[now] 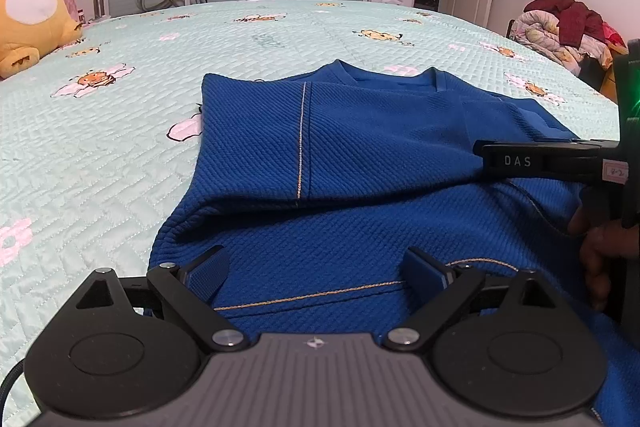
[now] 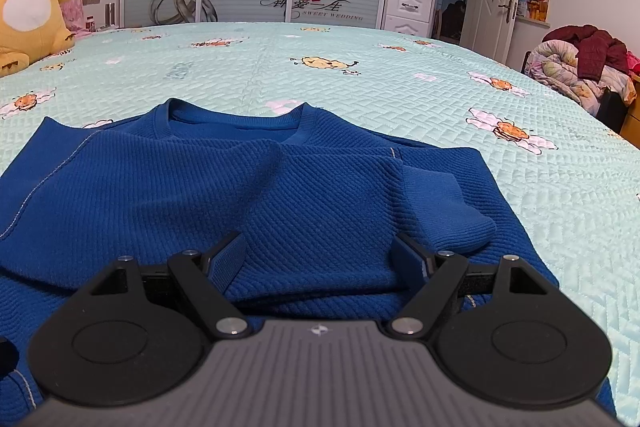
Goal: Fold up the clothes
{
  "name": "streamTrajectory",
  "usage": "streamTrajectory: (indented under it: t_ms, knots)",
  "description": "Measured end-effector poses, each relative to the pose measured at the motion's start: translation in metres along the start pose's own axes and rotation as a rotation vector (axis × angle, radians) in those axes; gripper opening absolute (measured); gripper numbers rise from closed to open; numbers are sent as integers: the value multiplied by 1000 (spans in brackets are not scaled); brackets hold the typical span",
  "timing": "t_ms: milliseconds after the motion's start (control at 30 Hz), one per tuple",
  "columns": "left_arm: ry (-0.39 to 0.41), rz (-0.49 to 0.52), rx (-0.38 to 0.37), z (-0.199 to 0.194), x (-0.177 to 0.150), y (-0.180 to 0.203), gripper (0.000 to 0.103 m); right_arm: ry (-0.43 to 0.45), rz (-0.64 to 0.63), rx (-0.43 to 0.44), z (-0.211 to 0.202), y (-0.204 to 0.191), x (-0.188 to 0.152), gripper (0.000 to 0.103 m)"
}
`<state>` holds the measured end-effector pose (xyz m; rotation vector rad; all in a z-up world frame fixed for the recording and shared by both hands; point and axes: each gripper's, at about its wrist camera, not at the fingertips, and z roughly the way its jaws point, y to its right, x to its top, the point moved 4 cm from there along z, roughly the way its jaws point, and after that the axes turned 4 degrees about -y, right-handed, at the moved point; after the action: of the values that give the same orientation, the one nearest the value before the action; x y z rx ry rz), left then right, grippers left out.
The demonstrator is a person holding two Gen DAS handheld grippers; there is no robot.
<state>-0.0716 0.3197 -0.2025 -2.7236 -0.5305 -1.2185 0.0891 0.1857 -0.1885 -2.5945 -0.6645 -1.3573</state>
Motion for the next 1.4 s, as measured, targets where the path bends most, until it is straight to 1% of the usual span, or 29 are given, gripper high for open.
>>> streamTrajectory:
  t_ms: [667,933,1000,1100,1133,1167,1200,1233,1267,1300,1367,1400]
  knots:
    - [3,27,31,2,-1,4,98,7,18,14,0,2,0,80]
    - [29,31,48,0,-4,7,99,4,42,32,2,5,0,80]
    - [31,30,61,0,-4,7,100,0,46,37,3,6,0,81]
    - [16,57,89,0,-2,12,101,-19,49,48,5,6,2,82]
    - [-7,51,88,-6,-1,10,101,-30,49,53,6,7,3,84]
    - [-32,44,87,-14,0,7,96,-41,50,60,5,7,5,84]
    - [-58,37,86,-21,1,4,83,-55,49,72,2,8,8,84]
    - [-57,19,87,-38,1,1,79,-77,35,86,-6,12,13,75]
    - [-36,-6,86,-61,-3,-4,82,-69,74,73,-25,21,19,66]
    - [-17,-37,90,-82,-10,-9,87,-45,121,115,-49,34,10,68]
    - [-9,-136,91,-122,-32,-21,92,3,215,200,-96,62,-8,85]
    - [-20,-188,81,-138,-46,-26,92,27,262,243,-120,77,-16,85]
